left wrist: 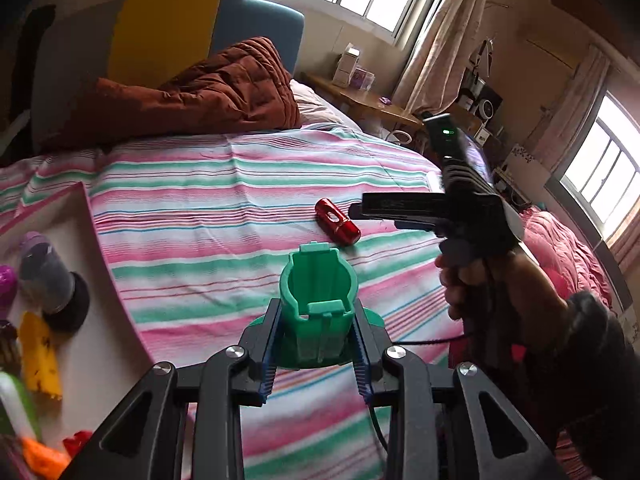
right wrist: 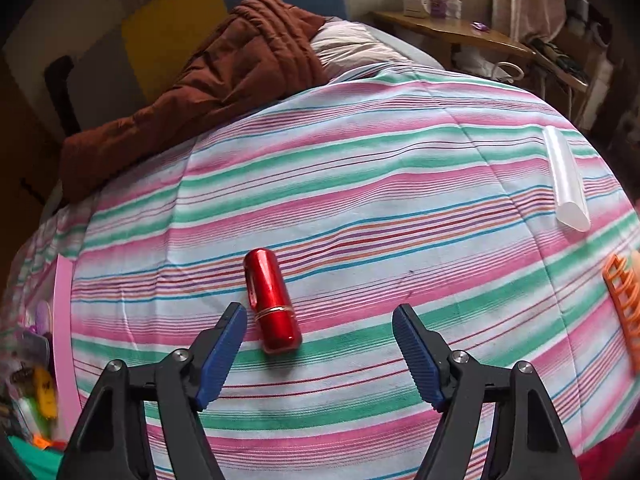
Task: Organize rigid objects
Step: 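Grasp the green cup stand with the left gripper while the right grasps the red cylinder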
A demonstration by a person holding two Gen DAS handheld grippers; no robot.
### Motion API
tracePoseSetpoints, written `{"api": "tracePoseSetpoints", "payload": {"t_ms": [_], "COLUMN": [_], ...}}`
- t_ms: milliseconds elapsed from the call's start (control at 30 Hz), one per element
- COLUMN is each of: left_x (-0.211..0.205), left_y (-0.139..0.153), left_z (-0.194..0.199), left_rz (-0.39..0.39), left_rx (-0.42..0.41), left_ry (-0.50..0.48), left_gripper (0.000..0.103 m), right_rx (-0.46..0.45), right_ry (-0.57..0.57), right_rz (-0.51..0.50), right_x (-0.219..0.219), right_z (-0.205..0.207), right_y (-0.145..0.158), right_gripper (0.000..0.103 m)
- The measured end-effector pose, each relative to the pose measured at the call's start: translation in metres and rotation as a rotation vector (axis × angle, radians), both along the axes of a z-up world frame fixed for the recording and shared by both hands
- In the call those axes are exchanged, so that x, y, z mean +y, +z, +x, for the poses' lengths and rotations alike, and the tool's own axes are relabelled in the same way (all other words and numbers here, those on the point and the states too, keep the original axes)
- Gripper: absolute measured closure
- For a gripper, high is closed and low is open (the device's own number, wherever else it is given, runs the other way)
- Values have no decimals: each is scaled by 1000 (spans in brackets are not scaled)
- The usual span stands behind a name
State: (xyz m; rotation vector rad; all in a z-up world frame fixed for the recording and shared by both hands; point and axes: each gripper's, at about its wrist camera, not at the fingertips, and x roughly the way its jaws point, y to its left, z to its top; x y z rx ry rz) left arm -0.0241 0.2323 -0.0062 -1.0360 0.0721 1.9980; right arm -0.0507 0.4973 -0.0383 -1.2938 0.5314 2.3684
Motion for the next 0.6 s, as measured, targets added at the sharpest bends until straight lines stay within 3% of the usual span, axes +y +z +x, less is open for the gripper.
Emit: {"api": "tracePoseSetpoints", "payload": {"t_ms": [233, 533, 600], "left_x": [-18, -40, -45], "left_y": [2, 7, 8], "left_z": [18, 23, 23], "left_rz": [-22, -33, -37], "left_rx": [16, 23, 23], "left_ry": [-3, 34, 52], "left_gripper": [72, 72, 72], "right_rx": [3, -9, -29], "right_ry": [51, 101, 125], "right_rz": [-14, 48, 55], "right_x": [-7, -16, -19], "right_z": [-13, -39, -43], "right_y": [-6, -18, -23], "right_gripper": [26, 26, 40]}}
